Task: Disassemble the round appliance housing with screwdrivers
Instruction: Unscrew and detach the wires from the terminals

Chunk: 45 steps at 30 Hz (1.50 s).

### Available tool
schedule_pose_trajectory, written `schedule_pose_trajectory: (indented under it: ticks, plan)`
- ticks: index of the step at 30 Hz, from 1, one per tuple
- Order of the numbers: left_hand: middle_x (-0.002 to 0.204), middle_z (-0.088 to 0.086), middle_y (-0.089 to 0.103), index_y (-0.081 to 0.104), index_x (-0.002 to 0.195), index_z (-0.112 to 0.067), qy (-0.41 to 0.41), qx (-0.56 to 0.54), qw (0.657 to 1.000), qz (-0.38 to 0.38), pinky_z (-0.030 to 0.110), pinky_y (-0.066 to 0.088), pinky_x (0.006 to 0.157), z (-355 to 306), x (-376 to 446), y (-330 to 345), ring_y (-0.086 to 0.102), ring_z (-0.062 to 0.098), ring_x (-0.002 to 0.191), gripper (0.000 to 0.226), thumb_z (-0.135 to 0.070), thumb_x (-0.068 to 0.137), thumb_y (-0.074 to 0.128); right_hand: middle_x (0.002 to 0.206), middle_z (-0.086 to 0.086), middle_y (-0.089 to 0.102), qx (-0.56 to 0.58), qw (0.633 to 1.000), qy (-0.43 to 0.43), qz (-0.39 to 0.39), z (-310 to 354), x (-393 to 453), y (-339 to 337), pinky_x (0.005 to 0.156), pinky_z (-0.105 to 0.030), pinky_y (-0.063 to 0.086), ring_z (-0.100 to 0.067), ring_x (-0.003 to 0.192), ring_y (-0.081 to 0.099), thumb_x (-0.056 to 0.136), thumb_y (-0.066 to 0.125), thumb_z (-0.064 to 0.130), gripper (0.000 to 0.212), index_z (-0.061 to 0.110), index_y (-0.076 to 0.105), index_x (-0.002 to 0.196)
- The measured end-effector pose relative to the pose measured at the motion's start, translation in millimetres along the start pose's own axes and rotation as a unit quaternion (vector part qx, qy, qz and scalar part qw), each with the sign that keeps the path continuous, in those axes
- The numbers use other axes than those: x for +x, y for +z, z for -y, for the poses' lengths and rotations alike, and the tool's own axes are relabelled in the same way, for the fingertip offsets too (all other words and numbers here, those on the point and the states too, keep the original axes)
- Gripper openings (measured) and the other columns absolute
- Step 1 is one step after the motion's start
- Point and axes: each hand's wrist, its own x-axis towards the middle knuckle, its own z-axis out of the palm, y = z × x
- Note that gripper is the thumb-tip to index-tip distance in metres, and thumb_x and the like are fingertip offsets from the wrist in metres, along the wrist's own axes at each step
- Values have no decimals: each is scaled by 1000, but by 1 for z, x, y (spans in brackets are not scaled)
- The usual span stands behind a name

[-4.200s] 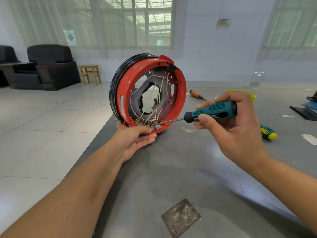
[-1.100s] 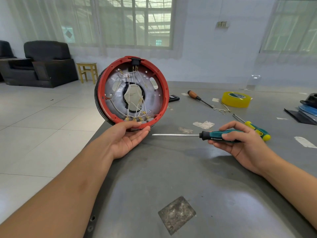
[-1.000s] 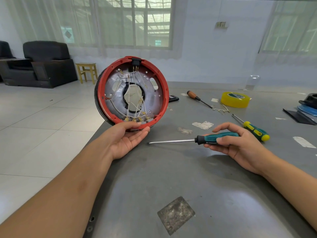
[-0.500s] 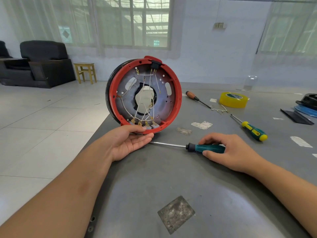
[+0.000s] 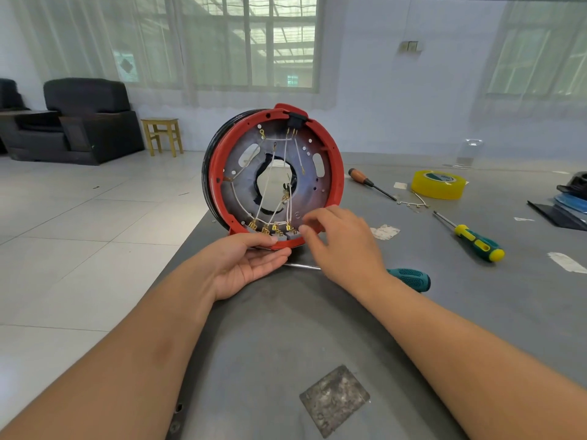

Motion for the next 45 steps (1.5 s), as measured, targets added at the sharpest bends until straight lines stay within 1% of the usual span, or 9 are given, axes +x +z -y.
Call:
schedule_pose_trajectory:
  ticks: [5,17,25,28,30,32,37,41,45]
  plan:
    - [108,31,76,70,113,9,-3,2,1000,4,39,67,67,0,0,0,80,34,91,20,9,93,66,99,9,70,25,998,63,-6,8,21,19,88,-41,47,-17,99,59,98,60,39,18,30,72,108]
    - [110,31,76,71,110,10,-3,9,1000,9,38,67,68,1,3,-1,80,36,95,18,10,94,64,96,10,64,11,992,103,70,17,32,30,78,-38,20,-16,99,57,98,63,38,8,38,70,103]
    - [108,30,76,74,105,9,1,14,1000,7,37,67,67,2,4,-1,80,35,93,15,9,93,65,90,11,65,25,994,101,22,17,29,29,81,-38,25,-13,94,58,98,62,38,7,36,68,97]
    - [107,29,77,82,85,6,-3,12,1000,10,38,67,68,1,3,-1,80,34,93,18,8,93,66,90,14,63,32,996,84,-12,18,28,25,80,-36,25,-12,94,57,98,63,35,6,35,68,99]
    - [106,29,77,83,76,3,-3,15,1000,7,37,67,68,1,3,0,80,33,93,23,6,93,67,89,16,61,65,996,61,-18,17,27,19,83,-38,38,-13,91,60,98,63,31,4,31,67,99]
    - [105,29,77,82,83,4,0,13,1000,1,37,67,66,1,3,1,81,32,90,17,5,93,68,88,13,64,113,992,50,-24,12,27,7,80,-41,51,-15,84,62,98,64,27,3,28,66,96]
    - [104,29,77,75,99,6,16,0,1000,-21,36,66,63,3,1,8,81,33,88,9,3,94,68,81,16,67,150,973,146,-98,-44,31,-40,76,-30,51,-4,79,64,95,68,27,6,33,67,92]
    - [104,31,77,73,110,8,24,-18,999,-24,35,66,64,8,-1,18,81,32,88,19,1,92,71,90,4,71,76,964,256,-4,-115,22,-61,69,-28,43,-17,84,63,96,69,31,4,33,69,93]
    - [112,31,75,67,128,12,39,-31,999,-18,34,66,65,14,1,30,81,30,86,39,0,91,72,100,0,74,6,945,305,119,-161,16,-57,78,-29,44,-17,91,60,97,69,30,9,36,70,90]
